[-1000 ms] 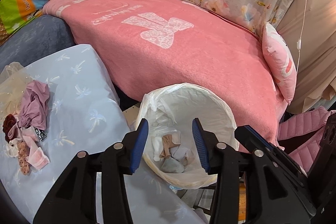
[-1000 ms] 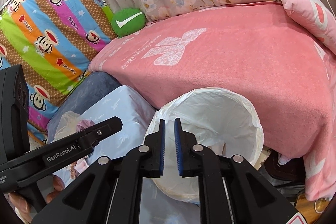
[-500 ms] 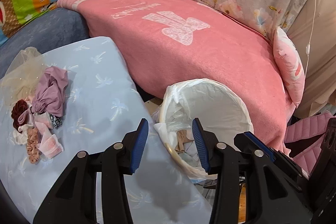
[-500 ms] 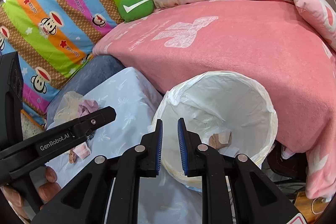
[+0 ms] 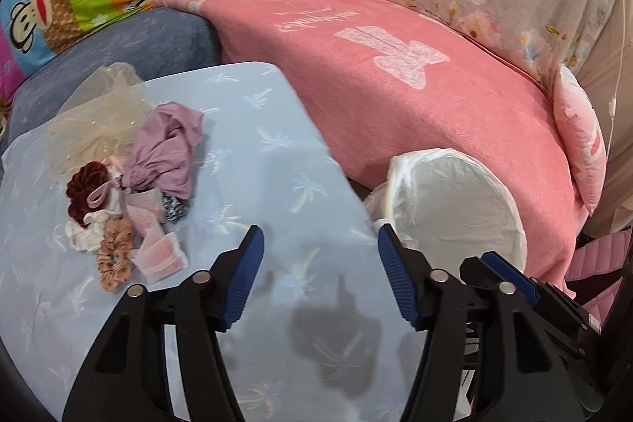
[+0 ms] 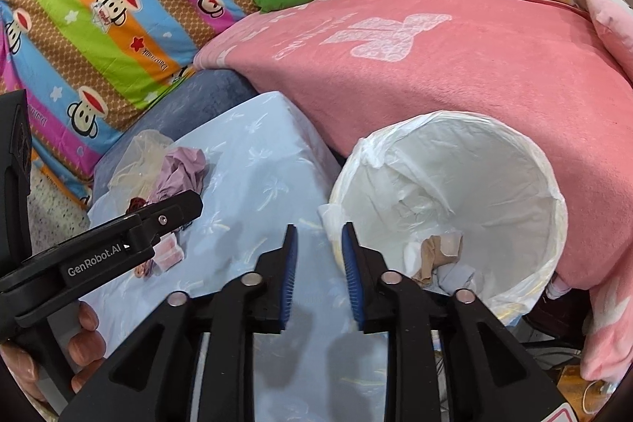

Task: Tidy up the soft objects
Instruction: 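Withdraw both open grippers from the bin toward the clothing pile, then grasp the brown scrunchie with the left gripper while the right gripper grasps the pink cloth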

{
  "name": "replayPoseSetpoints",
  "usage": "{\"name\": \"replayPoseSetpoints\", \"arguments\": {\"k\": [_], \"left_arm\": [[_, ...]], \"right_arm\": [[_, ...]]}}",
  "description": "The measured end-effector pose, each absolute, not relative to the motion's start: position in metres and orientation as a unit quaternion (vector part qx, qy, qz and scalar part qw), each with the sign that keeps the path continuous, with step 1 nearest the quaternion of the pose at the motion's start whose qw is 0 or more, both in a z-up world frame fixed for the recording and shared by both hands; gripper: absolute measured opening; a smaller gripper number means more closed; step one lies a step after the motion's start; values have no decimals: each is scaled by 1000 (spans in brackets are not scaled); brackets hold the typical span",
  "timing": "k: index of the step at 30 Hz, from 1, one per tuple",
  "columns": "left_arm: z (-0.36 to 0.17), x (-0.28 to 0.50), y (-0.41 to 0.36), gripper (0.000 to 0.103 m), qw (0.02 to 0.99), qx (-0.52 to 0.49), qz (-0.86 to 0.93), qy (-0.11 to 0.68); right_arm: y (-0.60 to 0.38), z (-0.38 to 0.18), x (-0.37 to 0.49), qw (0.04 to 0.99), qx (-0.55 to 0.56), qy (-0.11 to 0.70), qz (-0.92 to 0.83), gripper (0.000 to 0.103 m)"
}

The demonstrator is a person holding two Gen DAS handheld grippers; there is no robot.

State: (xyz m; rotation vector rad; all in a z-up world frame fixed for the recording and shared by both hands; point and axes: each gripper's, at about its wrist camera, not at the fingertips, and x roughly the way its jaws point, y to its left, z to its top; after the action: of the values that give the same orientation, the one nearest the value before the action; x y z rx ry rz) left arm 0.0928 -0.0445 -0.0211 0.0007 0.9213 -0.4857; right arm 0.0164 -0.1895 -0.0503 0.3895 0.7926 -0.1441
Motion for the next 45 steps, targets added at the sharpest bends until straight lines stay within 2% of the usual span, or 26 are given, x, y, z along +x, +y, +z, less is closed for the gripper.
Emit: {"name": "replayPoseSetpoints", "arguments": {"k": [8, 19, 24, 28, 34, 35, 45], "left_arm": [[-31, 102, -3, 67, 875, -20, -191, 445], [-58, 124, 64, 66, 871, -56, -138, 468], [-71, 132, 82, 57, 863, -66, -131, 483], [-79, 138, 88, 46, 857, -72, -133, 493], [-85, 142, 102, 12, 846, -85, -156, 503], [-84, 142, 103, 9, 845, -86, -161, 503], [-72, 140, 125, 6, 849, -104, -166, 491]], "right_arm": [[-163, -56, 32, 901, 173, 396, -49, 31], [-118, -69, 57, 895, 148, 421, -13, 31], [-97, -74, 69, 893, 136, 430, 1, 31], [-84, -79, 78, 890, 129, 437, 7, 31], [-67, -87, 92, 885, 121, 449, 16, 31], [-64, -88, 94, 884, 120, 451, 18, 31], [-29, -90, 130, 880, 113, 459, 51, 31]]}}
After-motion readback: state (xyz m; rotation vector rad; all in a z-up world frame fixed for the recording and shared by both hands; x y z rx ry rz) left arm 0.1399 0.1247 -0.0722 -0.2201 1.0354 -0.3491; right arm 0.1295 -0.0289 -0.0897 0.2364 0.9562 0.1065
